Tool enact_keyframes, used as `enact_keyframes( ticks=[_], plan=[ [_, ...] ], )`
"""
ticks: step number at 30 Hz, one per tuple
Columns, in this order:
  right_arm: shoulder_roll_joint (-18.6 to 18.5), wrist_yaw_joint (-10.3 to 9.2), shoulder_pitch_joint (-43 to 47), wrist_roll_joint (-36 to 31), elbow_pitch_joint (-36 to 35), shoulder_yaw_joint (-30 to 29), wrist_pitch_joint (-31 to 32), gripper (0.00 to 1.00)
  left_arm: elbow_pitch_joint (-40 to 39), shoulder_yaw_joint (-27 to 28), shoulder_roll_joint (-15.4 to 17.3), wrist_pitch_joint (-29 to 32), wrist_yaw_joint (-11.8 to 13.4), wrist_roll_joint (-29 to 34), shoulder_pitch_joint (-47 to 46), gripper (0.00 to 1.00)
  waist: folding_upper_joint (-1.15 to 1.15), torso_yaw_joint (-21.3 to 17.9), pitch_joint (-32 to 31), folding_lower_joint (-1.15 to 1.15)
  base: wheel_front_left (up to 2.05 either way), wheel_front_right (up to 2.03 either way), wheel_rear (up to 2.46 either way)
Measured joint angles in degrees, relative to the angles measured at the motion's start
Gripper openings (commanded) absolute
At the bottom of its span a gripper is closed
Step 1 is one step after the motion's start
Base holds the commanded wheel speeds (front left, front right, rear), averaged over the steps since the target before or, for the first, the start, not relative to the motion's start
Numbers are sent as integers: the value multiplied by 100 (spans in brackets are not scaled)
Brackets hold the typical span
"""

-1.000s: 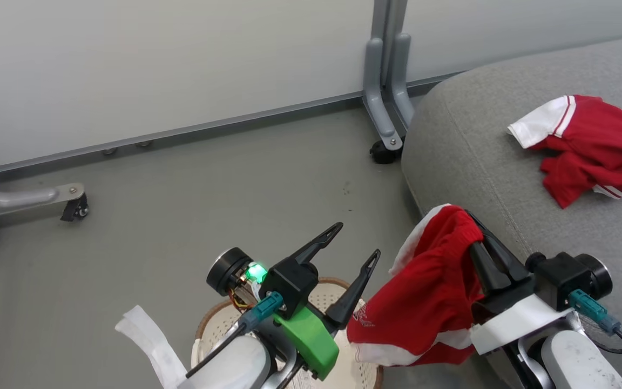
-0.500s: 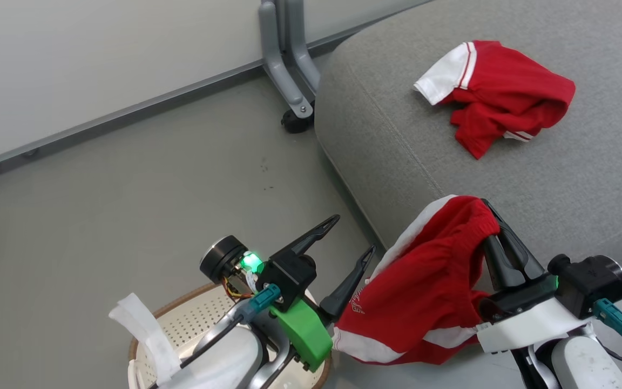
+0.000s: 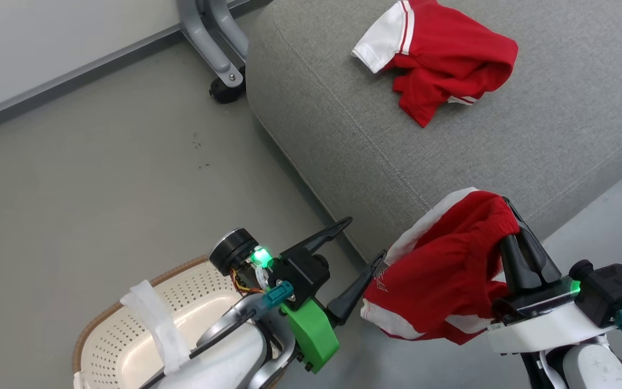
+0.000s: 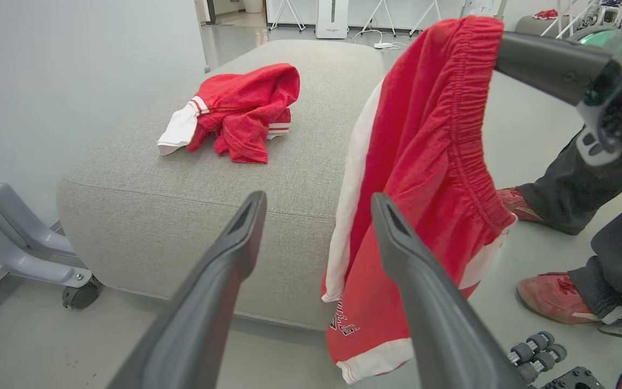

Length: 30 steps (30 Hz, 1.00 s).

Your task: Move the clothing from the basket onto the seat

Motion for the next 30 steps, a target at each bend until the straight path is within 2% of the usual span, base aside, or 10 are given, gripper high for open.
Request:
enact_keyframes(
  ticks=[5,8,11,16,20,24,30],
  plan=[
    [24,0,-199,4,-97,-64,0,0,-10,-91,-4,63,-55,-15,-71,100,0,-68,207,0,0,0,0],
    [-56,0,-775,140,-212,-124,1,0,-112,-126,29,158,-56,-15,-88,100,0,-84,362,0,0,0,0],
    [-321,2,-1622,328,-216,-288,1,0,-314,-130,123,312,-44,-11,-147,100,0,-92,566,0,0,0,0],
    [-1073,1,-3342,687,107,-917,0,0,-755,-178,275,653,-55,75,-402,100,0,-20,1019,0,0,0,0],
    [-1835,1,-4754,1051,832,-1359,-1,0,-1093,-163,458,877,-77,151,-645,100,0,130,1466,1,0,0,0],
    [-2398,1,-5881,1170,1622,-1660,-1,0,-1363,-64,599,975,-47,211,-800,100,0,327,1947,1,0,0,0],
    [-2986,0,-6602,954,2466,-1847,-1,0,-1621,46,758,1040,4,301,-959,100,0,616,2627,2,0,0,0]
  ],
)
